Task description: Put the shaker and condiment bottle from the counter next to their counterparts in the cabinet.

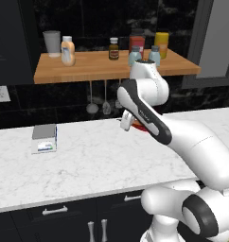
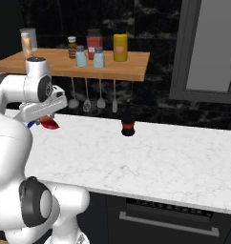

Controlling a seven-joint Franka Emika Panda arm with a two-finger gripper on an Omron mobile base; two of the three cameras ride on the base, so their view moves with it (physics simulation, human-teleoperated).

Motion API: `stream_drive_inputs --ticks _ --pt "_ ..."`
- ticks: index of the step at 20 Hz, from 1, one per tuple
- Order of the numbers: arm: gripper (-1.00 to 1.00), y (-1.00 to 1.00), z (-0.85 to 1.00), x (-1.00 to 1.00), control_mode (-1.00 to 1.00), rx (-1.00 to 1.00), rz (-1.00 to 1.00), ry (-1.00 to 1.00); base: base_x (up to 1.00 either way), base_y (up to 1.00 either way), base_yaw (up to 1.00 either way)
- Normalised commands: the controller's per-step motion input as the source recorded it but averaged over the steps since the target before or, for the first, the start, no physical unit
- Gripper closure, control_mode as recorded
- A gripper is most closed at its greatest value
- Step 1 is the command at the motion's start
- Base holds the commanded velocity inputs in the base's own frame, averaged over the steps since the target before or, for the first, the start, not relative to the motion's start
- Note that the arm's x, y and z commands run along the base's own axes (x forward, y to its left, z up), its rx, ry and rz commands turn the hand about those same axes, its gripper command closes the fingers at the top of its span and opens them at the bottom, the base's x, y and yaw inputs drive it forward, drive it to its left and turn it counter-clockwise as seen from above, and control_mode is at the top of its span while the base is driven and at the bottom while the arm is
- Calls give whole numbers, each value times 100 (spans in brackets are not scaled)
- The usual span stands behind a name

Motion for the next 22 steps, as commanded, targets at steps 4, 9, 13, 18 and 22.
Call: stream_drive_inputs --ticks 4,9,13,18,22 --pt "100 4 69 -33 -100 0 4 0 0 0 0" --pt "100 3 72 -29 -100 0 3 0 0 0 0" --pt "100 1 72 -24 -100 0 3 0 0 0 0" --pt "100 0 70 -19 -100 0 3 0 0 0 0" --pt "100 0 64 -13 -100 0 3 -2 0 0 0"
